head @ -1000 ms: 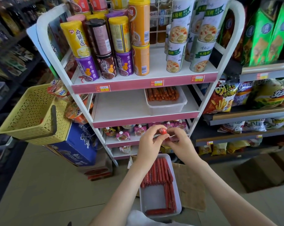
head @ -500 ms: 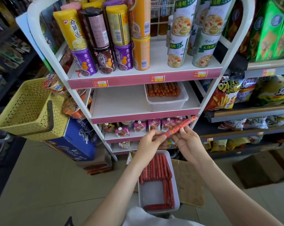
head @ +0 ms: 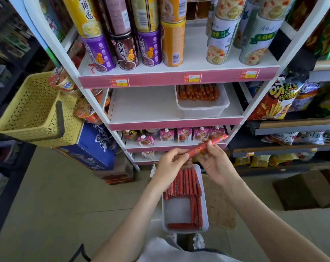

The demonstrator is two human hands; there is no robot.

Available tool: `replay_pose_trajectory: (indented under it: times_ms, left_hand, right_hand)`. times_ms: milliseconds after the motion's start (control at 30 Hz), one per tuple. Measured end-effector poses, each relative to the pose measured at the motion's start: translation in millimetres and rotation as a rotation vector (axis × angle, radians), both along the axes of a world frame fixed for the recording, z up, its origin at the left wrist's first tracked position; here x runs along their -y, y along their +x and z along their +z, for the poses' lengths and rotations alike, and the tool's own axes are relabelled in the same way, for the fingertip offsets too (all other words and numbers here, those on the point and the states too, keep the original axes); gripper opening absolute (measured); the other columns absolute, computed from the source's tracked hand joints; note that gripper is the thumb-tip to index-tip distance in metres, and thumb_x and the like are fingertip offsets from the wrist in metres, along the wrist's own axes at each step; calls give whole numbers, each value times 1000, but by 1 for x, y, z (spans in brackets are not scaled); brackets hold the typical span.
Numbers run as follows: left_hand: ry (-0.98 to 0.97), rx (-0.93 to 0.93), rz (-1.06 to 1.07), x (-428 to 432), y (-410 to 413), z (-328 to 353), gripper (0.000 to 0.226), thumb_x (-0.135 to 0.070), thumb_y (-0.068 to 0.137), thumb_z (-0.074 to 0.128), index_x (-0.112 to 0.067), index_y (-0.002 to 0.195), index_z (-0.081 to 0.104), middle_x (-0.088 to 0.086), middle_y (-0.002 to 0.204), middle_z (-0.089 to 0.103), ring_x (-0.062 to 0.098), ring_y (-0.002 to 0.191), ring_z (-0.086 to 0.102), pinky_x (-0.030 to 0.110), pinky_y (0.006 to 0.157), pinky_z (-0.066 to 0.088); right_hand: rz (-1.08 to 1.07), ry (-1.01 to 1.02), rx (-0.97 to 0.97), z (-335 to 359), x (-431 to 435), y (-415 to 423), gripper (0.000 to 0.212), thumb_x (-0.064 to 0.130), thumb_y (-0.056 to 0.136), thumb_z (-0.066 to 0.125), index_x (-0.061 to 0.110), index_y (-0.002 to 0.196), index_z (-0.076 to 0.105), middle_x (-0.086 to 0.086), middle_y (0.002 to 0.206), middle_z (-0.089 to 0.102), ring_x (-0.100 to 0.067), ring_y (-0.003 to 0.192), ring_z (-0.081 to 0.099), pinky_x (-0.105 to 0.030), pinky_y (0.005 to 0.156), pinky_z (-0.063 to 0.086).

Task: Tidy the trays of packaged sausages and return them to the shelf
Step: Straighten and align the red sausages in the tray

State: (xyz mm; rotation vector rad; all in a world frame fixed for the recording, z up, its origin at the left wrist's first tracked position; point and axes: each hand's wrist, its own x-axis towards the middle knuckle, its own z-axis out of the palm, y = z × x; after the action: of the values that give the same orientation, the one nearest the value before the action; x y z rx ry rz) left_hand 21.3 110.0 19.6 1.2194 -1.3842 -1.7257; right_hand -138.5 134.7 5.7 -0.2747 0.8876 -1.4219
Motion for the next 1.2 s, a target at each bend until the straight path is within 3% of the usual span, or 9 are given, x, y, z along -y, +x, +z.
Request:
replay_pose_trajectory:
  times_ms: [200, 400, 567, 700, 800, 933, 1000, 1067, 1200]
  left_hand:
    - [2, 34, 10, 3, 7, 1, 19, -10, 97, 51, 0, 110, 61, 10, 88, 68, 14, 80, 69, 25, 75, 56]
    - [-33, 103, 20, 8, 18, 10, 22, -14, 100, 45, 1, 98, 60, 9, 80, 68, 16, 70, 69, 25, 69, 57]
    - [-18, 94, 80, 9, 26, 19, 21, -15, 100, 45, -7, 92, 63, 6, 78, 69, 17, 72, 70, 26, 70, 57]
    - [42, 42, 173, 10, 43, 27, 20, -14, 99, 46, -8, 93, 64, 2, 74, 70, 17, 73, 69, 30, 75, 58]
    - [104, 47, 225, 17, 71, 38, 22, -22, 100, 45, -12, 98, 65, 5, 84, 72, 17, 79, 70, 34, 82, 57]
    - [-55, 364, 296, 38, 133, 39, 41, -54, 93, 43, -23, 107, 66, -4, 103, 69, 21, 93, 67, 41, 86, 54]
    - [-187, 491, 435, 53, 168, 43, 32, -41, 96, 46, -16, 107, 63, -5, 99, 65, 16, 91, 62, 27, 85, 48]
    - [-338, 685, 546, 69, 204, 51, 23, -24, 98, 47, -12, 113, 62, -2, 99, 61, 14, 91, 56, 14, 75, 35]
    - [-572, 863, 591, 113, 292, 47, 32, -18, 91, 57, -6, 122, 57, 14, 121, 56, 28, 117, 50, 24, 96, 32]
  right_hand:
    - [-17, 135, -19, -7, 9, 7, 19, 25, 93, 53, 8, 99, 58, -9, 93, 61, -20, 89, 63, -30, 81, 57]
    - [-8, 288, -17, 1, 13, 17, 16, 22, 94, 56, 7, 93, 60, -5, 79, 60, -17, 80, 61, -26, 69, 56]
    - [19, 253, 42, 8, 21, 29, 13, 18, 95, 53, 7, 92, 60, -6, 84, 62, -18, 84, 61, -26, 71, 57]
    - [78, 212, 23, 18, 32, 47, 16, 18, 96, 53, 7, 86, 60, -4, 74, 66, -15, 74, 67, -26, 68, 57]
    - [159, 115, -94, 30, 44, 70, 16, 18, 97, 52, 7, 90, 60, -7, 80, 67, -19, 81, 66, -34, 83, 56]
    - [316, -20, -305, 52, 73, 123, 16, 17, 98, 50, 1, 98, 54, -13, 84, 65, -27, 83, 70, -35, 72, 58]
    - [386, -94, -433, 64, 89, 160, 14, 17, 97, 53, 2, 97, 53, -12, 81, 62, -22, 75, 68, -30, 66, 57]
    - [480, -147, -600, 71, 110, 205, 16, 17, 96, 55, 2, 102, 56, -8, 80, 61, -17, 70, 64, -26, 61, 55]
    - [516, -222, -655, 69, 173, 308, 23, 11, 92, 61, 0, 111, 54, -12, 82, 59, -19, 66, 57, -31, 56, 48]
